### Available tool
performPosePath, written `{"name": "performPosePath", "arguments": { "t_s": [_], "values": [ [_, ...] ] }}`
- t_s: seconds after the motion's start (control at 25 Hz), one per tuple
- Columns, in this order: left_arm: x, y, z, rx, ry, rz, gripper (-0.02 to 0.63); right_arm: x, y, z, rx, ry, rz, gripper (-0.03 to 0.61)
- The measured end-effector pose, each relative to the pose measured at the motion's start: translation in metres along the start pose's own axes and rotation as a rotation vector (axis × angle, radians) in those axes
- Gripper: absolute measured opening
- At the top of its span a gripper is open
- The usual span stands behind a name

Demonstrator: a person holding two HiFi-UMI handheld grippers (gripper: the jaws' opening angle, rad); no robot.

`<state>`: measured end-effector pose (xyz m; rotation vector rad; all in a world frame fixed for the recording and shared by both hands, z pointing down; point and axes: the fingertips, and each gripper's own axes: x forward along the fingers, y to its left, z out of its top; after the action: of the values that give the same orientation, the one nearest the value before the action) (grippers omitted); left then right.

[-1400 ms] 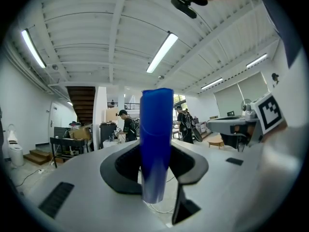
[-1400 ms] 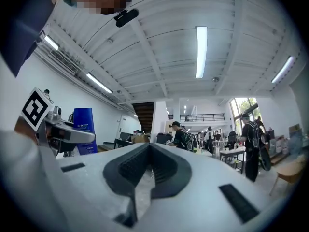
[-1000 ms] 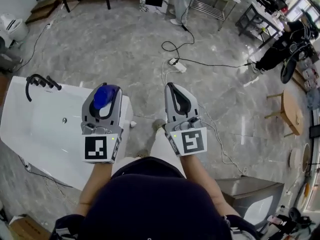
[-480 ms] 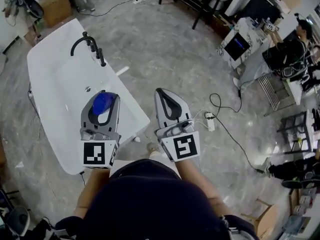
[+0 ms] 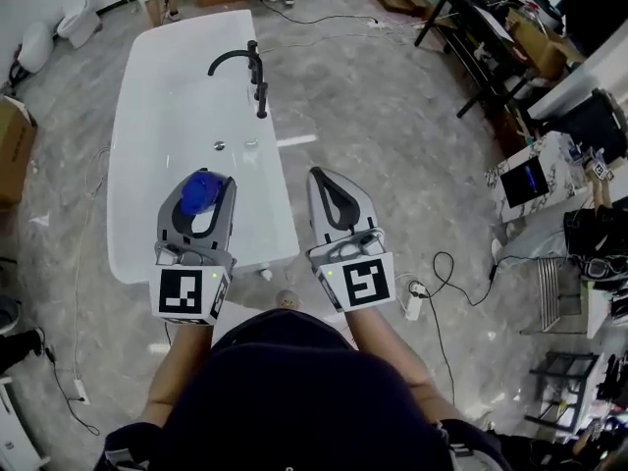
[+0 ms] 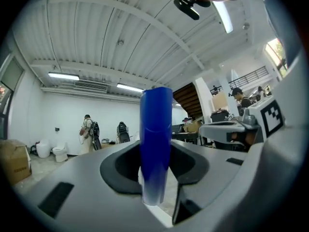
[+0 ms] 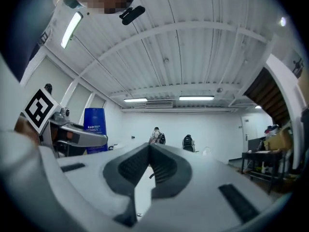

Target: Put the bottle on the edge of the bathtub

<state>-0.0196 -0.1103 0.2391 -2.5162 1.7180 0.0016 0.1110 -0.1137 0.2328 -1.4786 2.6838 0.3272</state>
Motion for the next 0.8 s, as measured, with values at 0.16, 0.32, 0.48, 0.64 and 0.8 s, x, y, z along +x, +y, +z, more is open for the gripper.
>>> {"name": "performPosePath", "arguments": {
  "t_s": [0.16,0.32,0.48,0.64,0.8],
  "values": [
    [-0.01,-0.004,-0.005,-0.003,0.021,0.051,0.152,0.003,-0.001,-0.004,0.026,-0.015,0.054,0.0],
    [-0.016,0.0,-0.015,-0.003,0.055,0.066,0.152,0.009,0.001,-0.011,0.047,-0.016,0.06,0.0],
    [-0.013,0.002,-0.031,0.017,0.083,0.044,0.151,0.017,0.002,-0.024,0.059,0.005,0.042,0.0],
    [-0.008,0.003,-0.045,0.014,0.099,-0.008,0.151,0.017,0.006,-0.032,0.055,0.021,0.008,0.0],
    [0.006,0.007,-0.054,0.01,0.091,-0.067,0.152,0.026,0.012,-0.043,0.045,0.031,-0.012,0.0]
  ]
}}
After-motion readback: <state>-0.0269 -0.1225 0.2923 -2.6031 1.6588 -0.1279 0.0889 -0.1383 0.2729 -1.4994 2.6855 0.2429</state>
